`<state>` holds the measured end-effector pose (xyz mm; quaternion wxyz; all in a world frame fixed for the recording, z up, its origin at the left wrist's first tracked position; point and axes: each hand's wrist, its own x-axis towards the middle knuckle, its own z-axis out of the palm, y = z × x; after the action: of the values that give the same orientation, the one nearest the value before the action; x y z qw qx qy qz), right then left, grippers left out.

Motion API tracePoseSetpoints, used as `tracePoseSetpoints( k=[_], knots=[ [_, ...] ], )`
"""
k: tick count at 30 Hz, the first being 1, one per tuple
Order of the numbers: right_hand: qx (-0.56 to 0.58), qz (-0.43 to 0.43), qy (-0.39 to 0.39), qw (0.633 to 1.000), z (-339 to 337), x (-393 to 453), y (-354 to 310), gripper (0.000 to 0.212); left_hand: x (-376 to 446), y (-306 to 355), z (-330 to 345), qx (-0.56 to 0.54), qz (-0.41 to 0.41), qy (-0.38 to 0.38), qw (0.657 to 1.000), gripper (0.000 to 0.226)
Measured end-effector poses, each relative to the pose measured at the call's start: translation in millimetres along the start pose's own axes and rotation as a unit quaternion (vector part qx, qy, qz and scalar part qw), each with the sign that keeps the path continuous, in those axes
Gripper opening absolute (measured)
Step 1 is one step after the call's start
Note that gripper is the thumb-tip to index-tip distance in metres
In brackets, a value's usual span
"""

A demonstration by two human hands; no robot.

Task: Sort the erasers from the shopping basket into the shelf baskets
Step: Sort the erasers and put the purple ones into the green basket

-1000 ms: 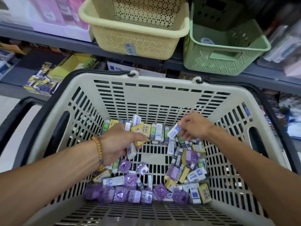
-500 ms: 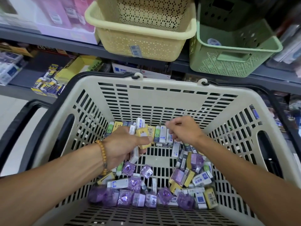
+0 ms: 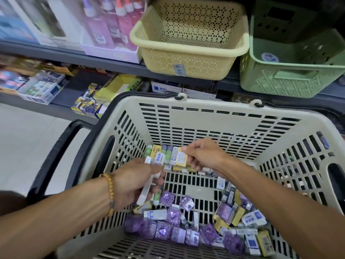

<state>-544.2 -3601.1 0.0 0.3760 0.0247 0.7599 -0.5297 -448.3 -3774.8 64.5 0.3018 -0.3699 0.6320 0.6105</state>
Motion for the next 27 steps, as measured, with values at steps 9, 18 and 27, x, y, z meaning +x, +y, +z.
tracePoseSetpoints(
  k=[9,18,27],
  knots=[
    [0.003,-0.019,0.021,1.0,74.8,53.4,-7.9,0.024,-17.2,-14.3,-26.5,-0.066,-0.02,0.052,0.996,0.021],
    [0.017,-0.078,-0.201,0.976,58.3,18.5,-18.6,0.03,-11.7,-5.2,-25.6,-0.046,0.004,0.051,0.998,0.021],
    [-0.003,-0.008,-0.037,0.999,38.4,31.1,-11.7,0.019,-8.2,-5.8,-35.6,-0.116,0.056,0.054,0.99,0.051]
  ],
)
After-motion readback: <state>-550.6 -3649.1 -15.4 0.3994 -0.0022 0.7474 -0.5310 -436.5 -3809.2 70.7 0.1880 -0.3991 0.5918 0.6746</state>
